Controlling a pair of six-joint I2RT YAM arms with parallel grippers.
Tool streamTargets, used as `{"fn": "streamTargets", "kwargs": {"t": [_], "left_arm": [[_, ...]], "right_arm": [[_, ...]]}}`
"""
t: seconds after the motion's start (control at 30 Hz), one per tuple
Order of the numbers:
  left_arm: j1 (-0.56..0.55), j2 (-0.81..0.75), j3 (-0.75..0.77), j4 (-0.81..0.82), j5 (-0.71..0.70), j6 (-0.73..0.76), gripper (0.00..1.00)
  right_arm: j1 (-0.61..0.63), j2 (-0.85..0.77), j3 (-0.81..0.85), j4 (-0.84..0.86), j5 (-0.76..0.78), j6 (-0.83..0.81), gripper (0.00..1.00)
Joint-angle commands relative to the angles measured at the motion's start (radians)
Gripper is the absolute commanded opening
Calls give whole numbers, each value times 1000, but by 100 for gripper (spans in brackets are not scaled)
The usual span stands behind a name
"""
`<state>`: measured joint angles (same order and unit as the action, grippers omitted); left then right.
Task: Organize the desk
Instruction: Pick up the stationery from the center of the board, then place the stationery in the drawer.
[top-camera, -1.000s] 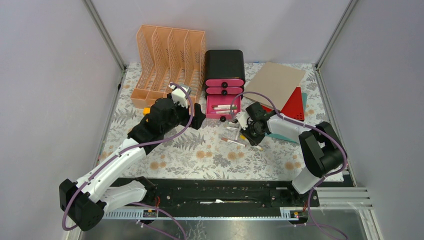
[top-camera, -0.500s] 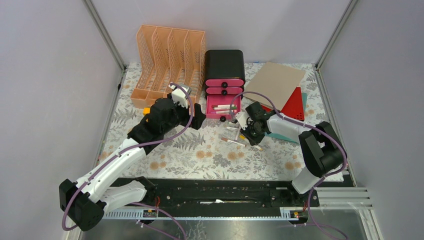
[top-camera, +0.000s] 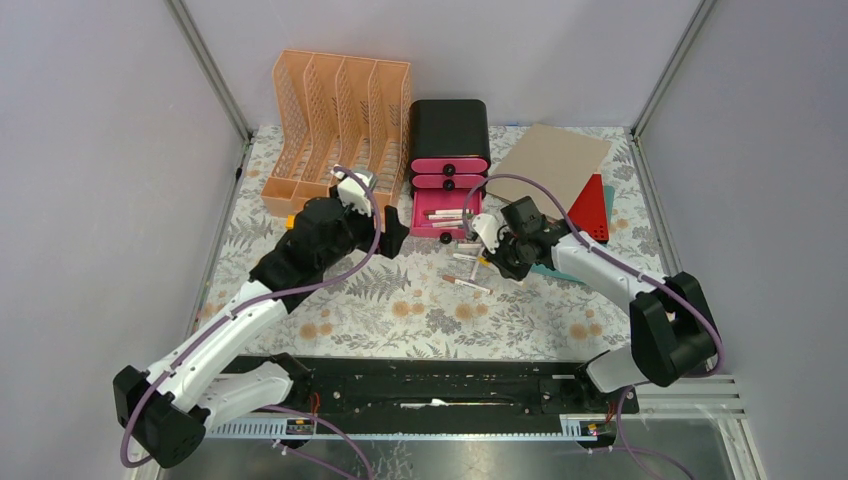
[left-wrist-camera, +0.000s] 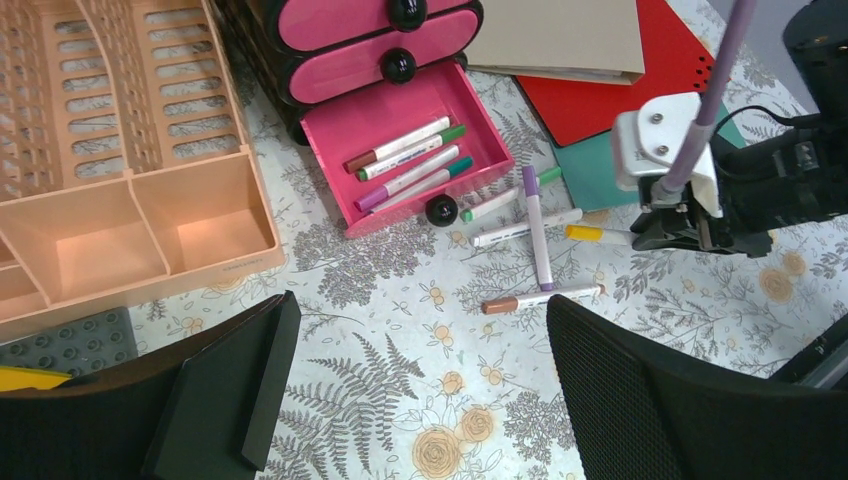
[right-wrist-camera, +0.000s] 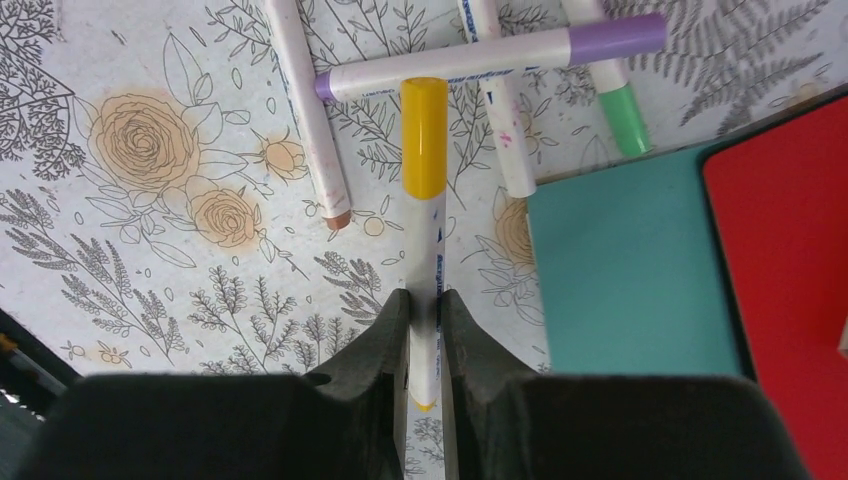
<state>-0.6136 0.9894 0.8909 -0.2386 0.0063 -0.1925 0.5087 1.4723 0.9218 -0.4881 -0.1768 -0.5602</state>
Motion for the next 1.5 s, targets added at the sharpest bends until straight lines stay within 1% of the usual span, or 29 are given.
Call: {"fn": "streamTargets", "kwargs": {"t": [0.0, 0.13, 0.27, 0.4, 0.57, 0.63, 0.67, 0.7, 0.8, 0.83, 0.87, 0.97, 1.0, 1.17, 1.33, 1.4, 1.47], "left_arm": [[10, -54, 2, 48, -52, -4, 99], [15, -99, -16, 71, -87, -4, 99], [20, -144, -35, 94, -126, -1, 99], [24, -179, -59, 123, -154, 1, 99], [31, -190, -69, 135, -161, 1, 99], [33, -190, -69, 134, -161, 1, 99], [35, -190, -69, 133, -160, 1, 99], [35, -190, -68, 135, -160, 1, 99], [38, -188, -68, 135, -154, 1, 99], [39, -186, -69, 136, -151, 1, 99], [38, -186, -69, 137, -147, 2, 99], [39, -186, -70, 141, -99, 9, 99], [40, -186, -71, 144, -81, 11, 99], [41, -161, -73, 170, 77, 15, 99], [41, -84, -62, 189, 310, 10, 99], [41, -37, -58, 206, 414, -7, 99], [41, 23, -54, 222, 530, -26, 99]], "right_arm": [[10, -52, 49, -3, -15, -74, 0], [9, -10, 172, -36, 11, -156, 0], [19, 72, 310, -46, 26, -222, 0], [38, 178, 451, -52, 35, -279, 0], [76, 336, 608, -29, 94, -298, 0], [93, 394, 650, -15, 140, -301, 3], [100, 420, 670, -11, 158, -303, 6], [105, 448, 686, -7, 170, -299, 13], [119, 507, 726, -5, 217, -270, 39], [122, 514, 733, -7, 224, -255, 49], [122, 514, 734, -6, 221, -239, 54], [123, 468, 712, -6, 188, -191, 65], [122, 445, 700, -11, 180, -177, 67], [122, 269, 612, -85, 13, -112, 75], [121, 59, 435, -133, -171, -91, 85], [120, -28, 353, -133, -213, -90, 87], [114, -113, 276, -132, -240, -105, 93]]}}
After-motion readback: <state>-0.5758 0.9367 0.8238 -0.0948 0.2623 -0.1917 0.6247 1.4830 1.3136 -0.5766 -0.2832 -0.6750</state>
